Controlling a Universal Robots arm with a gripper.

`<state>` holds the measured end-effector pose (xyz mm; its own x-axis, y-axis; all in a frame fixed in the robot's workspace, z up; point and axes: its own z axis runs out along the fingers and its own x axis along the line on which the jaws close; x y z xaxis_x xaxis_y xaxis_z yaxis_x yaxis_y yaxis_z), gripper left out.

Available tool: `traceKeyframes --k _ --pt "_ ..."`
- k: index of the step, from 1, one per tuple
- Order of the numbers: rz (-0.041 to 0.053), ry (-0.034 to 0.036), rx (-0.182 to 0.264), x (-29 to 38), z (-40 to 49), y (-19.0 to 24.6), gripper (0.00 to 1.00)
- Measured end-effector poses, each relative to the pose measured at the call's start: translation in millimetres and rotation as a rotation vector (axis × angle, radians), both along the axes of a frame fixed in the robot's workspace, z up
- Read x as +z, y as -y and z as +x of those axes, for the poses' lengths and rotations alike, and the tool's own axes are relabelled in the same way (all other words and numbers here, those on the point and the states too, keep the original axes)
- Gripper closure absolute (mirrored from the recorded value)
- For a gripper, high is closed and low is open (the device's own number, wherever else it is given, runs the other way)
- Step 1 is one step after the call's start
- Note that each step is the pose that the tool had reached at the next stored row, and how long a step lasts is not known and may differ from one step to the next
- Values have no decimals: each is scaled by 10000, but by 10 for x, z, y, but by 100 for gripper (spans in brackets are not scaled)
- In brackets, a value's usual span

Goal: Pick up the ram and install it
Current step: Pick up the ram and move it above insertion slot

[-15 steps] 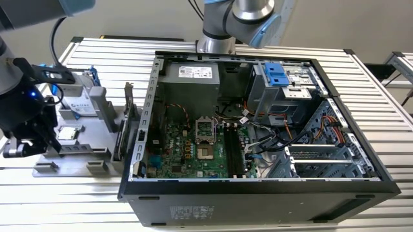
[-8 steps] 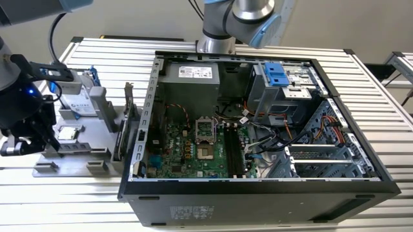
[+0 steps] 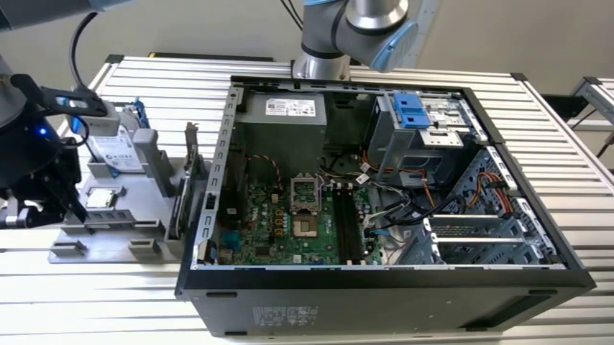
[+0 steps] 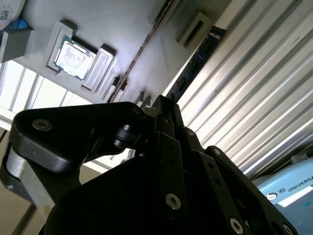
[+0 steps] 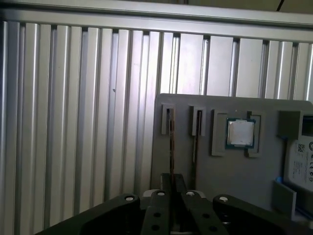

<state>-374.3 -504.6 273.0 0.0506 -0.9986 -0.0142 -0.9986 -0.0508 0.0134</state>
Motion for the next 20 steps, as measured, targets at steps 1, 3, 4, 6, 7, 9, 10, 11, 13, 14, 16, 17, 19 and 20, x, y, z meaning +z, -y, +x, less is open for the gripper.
traceKeyframes --k 1,3,4,6,7,9,10,11,13,14,16,17,19,20 --pt "0 0 0 8 0 0 100" --pt "0 0 0 22 0 0 100" --pt "0 0 0 30 0 0 100" --pt "1 1 0 43 0 0 100" --pt "0 0 0 50 0 0 100" --pt "0 0 -1 65 0 0 100" --pt "0 0 0 71 0 0 100" --pt "0 0 0 79 0 0 100" --pt "0 0 0 94 -1 0 100" --pt "0 0 0 101 -1 0 100" --pt "0 0 0 118 -1 0 100" --pt "0 0 0 126 -1 0 100" --pt "0 0 0 141 -1 0 100" --pt "0 1 0 147 -1 0 100"
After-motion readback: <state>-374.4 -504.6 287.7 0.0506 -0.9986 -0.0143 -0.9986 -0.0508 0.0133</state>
